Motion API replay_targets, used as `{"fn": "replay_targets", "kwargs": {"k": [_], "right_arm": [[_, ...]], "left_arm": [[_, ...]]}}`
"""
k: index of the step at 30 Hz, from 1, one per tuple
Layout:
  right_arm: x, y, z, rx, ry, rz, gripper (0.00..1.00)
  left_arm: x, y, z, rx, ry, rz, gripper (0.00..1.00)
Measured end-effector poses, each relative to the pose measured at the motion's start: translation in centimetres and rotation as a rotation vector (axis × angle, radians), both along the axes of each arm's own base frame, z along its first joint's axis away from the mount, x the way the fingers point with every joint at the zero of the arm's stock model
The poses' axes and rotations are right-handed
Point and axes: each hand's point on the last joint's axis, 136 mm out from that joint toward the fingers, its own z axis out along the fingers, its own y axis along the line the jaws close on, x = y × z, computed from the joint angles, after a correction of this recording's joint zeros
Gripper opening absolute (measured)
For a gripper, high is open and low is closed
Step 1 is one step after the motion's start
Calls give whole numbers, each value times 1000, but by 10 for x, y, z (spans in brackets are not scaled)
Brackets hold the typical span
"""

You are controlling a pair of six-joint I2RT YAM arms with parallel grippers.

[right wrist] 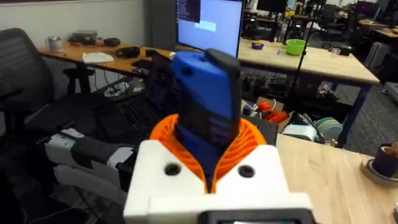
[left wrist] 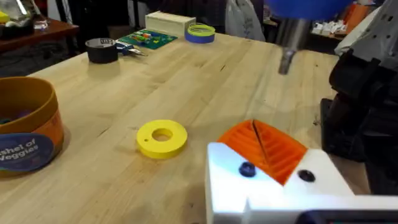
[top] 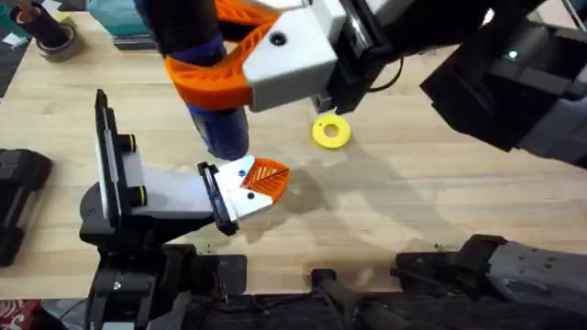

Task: Pick up the gripper from the table and insert it into the empty holder that is missing its gripper. Then pick up a screw, insert it into the mounting hole, and use the screwdriver to tighten it. Finally, clean up the table by picking up the vegetable and placing it into the bucket.

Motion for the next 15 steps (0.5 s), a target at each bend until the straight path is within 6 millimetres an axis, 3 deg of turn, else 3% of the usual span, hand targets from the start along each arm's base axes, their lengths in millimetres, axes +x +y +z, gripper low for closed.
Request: {"fn": "replay_targets", "kwargs": {"k": [15], "right_arm": [[0, 0, -17, -7, 8, 0, 22]], "left_arm": [[0, 0, 0, 0, 0, 0, 10]]}}
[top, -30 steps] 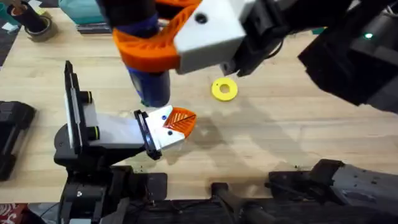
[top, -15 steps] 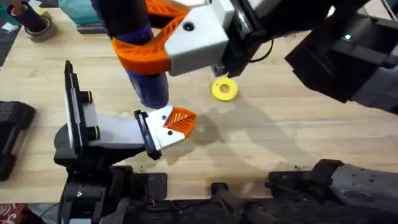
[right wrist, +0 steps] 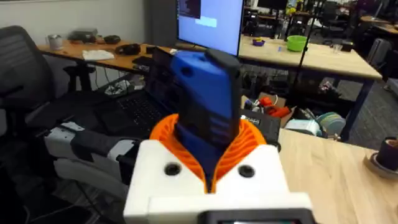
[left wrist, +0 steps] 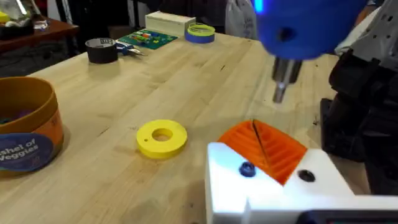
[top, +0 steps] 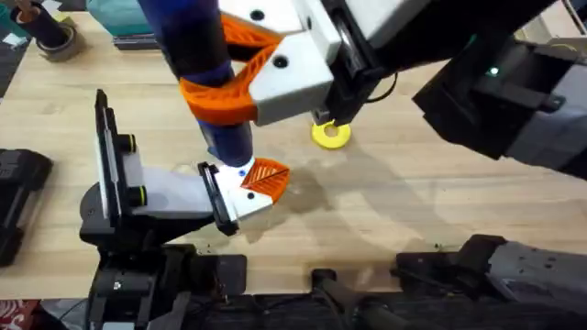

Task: Pick up the gripper from the table and insert it into the empty holder that is missing its gripper. Then pick up a screw, insert it into the mounting hole, and use the screwdriver to tighten it. Finally, clean up the table by picking up the vegetable and placing it into the bucket.

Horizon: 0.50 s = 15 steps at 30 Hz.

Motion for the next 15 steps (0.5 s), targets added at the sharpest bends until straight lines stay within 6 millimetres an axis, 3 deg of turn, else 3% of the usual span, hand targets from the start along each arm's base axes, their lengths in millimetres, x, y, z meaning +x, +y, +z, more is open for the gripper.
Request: {"fn": "replay_targets", "kwargs": {"k": [15], "right_arm": [[8, 7, -17, -32, 35, 0, 22]], "left_arm": [[0, 0, 0, 0, 0, 0, 10]]}}
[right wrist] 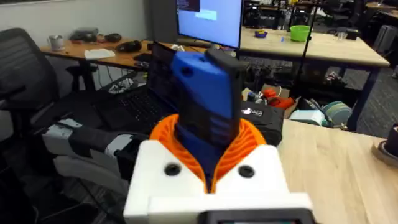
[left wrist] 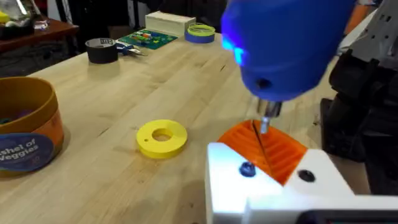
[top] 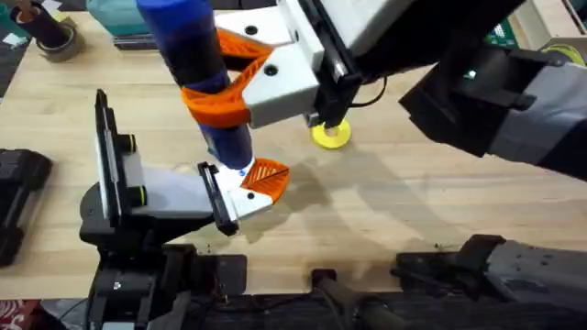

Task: Pick up the gripper from the table and insert it into the empty holder that is missing its gripper. Then pick up a screw, insert it into the mounting hole, and use the screwdriver to tighten it. Finally, clean up the table by picking up the vegetable and placing it into the bucket.

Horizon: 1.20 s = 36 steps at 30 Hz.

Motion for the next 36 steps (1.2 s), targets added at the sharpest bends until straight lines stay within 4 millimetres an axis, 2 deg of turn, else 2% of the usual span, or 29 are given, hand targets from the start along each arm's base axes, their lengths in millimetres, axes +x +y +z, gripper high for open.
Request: {"fn": "replay_targets", "kwargs": {"k": [7, 23, 36], "right_arm": [[-1, -1, -7, -1, 0, 0, 21], [-1, -1, -6, 8, -11, 0, 21], [5, 4, -17, -10, 10, -1, 21]], "left_arm": [[0, 0, 0, 0, 0, 0, 10], [0, 0, 0, 0, 0, 0, 10], [0, 0, 0, 0, 0, 0, 10]]}}
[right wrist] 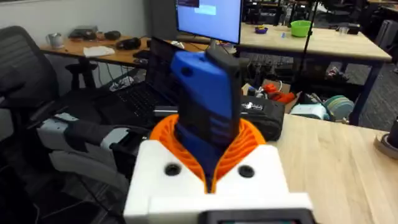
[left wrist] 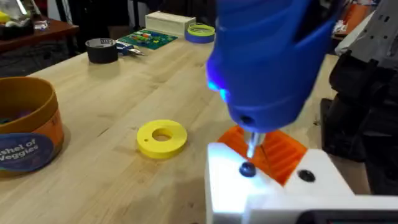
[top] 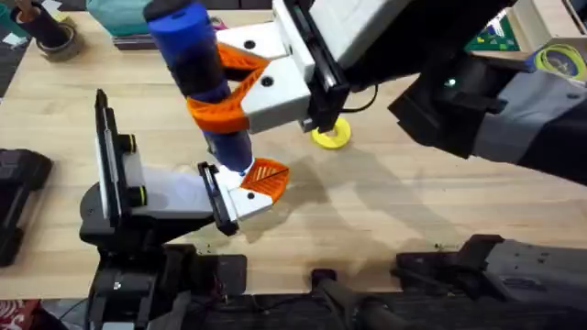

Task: Pick up the gripper from the table and insert it into the empty holder that is missing its gripper. Then pick up a screw, insert it into the mounting hole, and use the screwdriver to tighten it. Finally, clean up the table by picking up the vegetable and placing it into the bucket.

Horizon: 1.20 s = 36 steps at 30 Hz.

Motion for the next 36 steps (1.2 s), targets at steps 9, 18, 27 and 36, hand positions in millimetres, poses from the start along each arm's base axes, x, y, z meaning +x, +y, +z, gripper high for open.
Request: {"fn": "replay_targets", "kwargs": {"k": [9, 18, 27, 36], "right_arm": [[0, 0, 1, 5, -6, 0, 21], [0, 0, 1, 5, -6, 0, 21], [-1, 6, -7, -6, -4, 14, 21], [-1, 6, -8, -5, -7, 13, 21]], "left_arm": [[0, 0, 0, 0, 0, 0, 10], [0, 0, 0, 0, 0, 0, 10], [0, 0, 0, 0, 0, 0, 10], [0, 0, 0, 0, 0, 0, 10]]}}
